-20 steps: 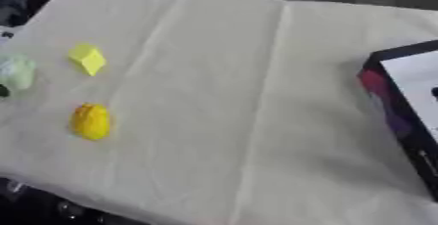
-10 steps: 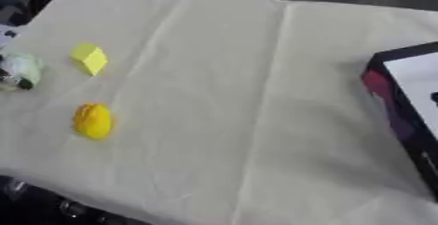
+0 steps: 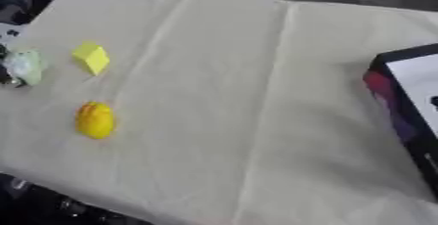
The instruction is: Pick up the objects with one hand, pass them to the other hand, and then place them into the box on the other side of the table.
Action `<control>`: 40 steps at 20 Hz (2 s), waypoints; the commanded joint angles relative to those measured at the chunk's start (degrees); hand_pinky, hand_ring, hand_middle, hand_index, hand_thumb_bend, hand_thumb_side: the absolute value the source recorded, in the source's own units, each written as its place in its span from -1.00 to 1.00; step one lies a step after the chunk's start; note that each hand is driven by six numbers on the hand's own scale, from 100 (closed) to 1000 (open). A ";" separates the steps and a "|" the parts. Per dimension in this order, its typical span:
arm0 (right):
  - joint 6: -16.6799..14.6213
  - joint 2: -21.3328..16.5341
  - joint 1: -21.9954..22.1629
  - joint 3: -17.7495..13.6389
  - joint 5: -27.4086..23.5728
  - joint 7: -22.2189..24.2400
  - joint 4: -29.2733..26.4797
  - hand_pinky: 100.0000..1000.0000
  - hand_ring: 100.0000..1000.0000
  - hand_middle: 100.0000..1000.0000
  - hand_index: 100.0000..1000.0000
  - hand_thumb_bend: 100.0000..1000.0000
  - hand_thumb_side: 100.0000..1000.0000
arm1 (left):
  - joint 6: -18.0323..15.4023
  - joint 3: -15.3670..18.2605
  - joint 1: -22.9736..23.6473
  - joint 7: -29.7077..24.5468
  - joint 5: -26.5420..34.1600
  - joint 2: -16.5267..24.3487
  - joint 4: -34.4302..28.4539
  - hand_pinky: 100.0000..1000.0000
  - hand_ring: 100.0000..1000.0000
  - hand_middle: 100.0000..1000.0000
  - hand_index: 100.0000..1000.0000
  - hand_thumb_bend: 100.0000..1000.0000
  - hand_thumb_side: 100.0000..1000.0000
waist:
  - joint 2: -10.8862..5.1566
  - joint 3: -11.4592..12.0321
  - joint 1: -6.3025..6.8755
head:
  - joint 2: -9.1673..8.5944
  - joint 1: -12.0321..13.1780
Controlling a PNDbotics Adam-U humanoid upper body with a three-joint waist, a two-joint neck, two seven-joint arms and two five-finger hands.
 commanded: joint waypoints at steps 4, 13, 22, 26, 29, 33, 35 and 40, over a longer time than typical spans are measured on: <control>-0.40 -1.49 -0.20 -0.22 -0.69 0.08 -1.19 1.00 0.84 0.96 1.00 -1.00 0.13 | 1.05 1.02 1.65 0.01 5.34 6.22 -11.94 0.67 0.52 0.11 -0.07 -0.53 -1.00 | -0.56 0.10 -0.25 | 0.32 -0.16; -2.08 -3.21 -0.92 -0.13 -4.12 0.39 -1.19 1.00 0.84 0.96 1.00 -1.00 0.08 | 3.55 2.59 5.29 0.50 13.64 9.39 -28.09 0.64 0.48 0.08 -0.09 -0.67 -1.00 | -1.14 0.33 -0.53 | 0.32 -2.89; -6.17 -11.82 -8.70 2.71 -14.38 2.86 -1.19 1.00 0.84 0.95 1.00 -1.00 -0.13 | 0.02 2.03 8.72 10.95 18.27 4.38 -40.62 0.55 0.35 0.04 -0.12 -0.80 -1.00 | -1.98 0.21 -1.37 | 0.32 -6.63; -7.37 -17.59 -14.81 5.12 -16.48 4.40 -1.19 1.00 0.84 0.97 1.00 -1.00 -0.37 | 0.16 1.83 9.60 16.98 16.16 0.02 -42.90 0.55 0.33 0.03 -0.13 -0.83 -1.00 | -2.36 0.13 -1.76 | 0.32 -7.76; -7.37 -20.61 -19.83 7.52 -16.86 5.91 -1.19 1.00 0.85 0.98 1.00 -1.00 -0.44 | 0.01 1.84 10.10 21.42 13.82 -4.57 -44.40 0.56 0.31 0.02 -0.15 -0.87 -1.00 | -2.69 0.20 -2.04 | 0.32 -8.19; -6.21 -21.39 -26.05 11.00 -16.00 8.56 -1.19 1.00 0.85 0.98 1.00 -1.00 -0.44 | -0.54 2.35 11.63 25.99 9.88 -11.67 -46.47 0.55 0.30 0.01 -0.15 -0.90 -1.00 | -3.10 0.12 -2.55 | 0.32 -8.89; -5.25 -20.83 -28.65 12.84 -14.82 10.05 -1.19 1.00 0.86 0.99 1.00 -1.00 -0.41 | -0.50 2.68 12.31 27.71 7.69 -14.78 -47.16 0.55 0.30 0.01 -0.16 -0.91 -1.00 | -3.28 0.09 -2.77 | 0.32 -9.20; -2.83 -18.64 -34.28 17.75 -10.20 13.25 -1.19 1.00 0.88 1.00 1.00 -1.00 -0.35 | -1.10 2.30 13.02 30.80 1.78 -20.35 -48.19 0.55 0.30 0.01 -0.15 -0.93 -1.00 | -3.57 0.06 -2.98 | 0.32 -9.91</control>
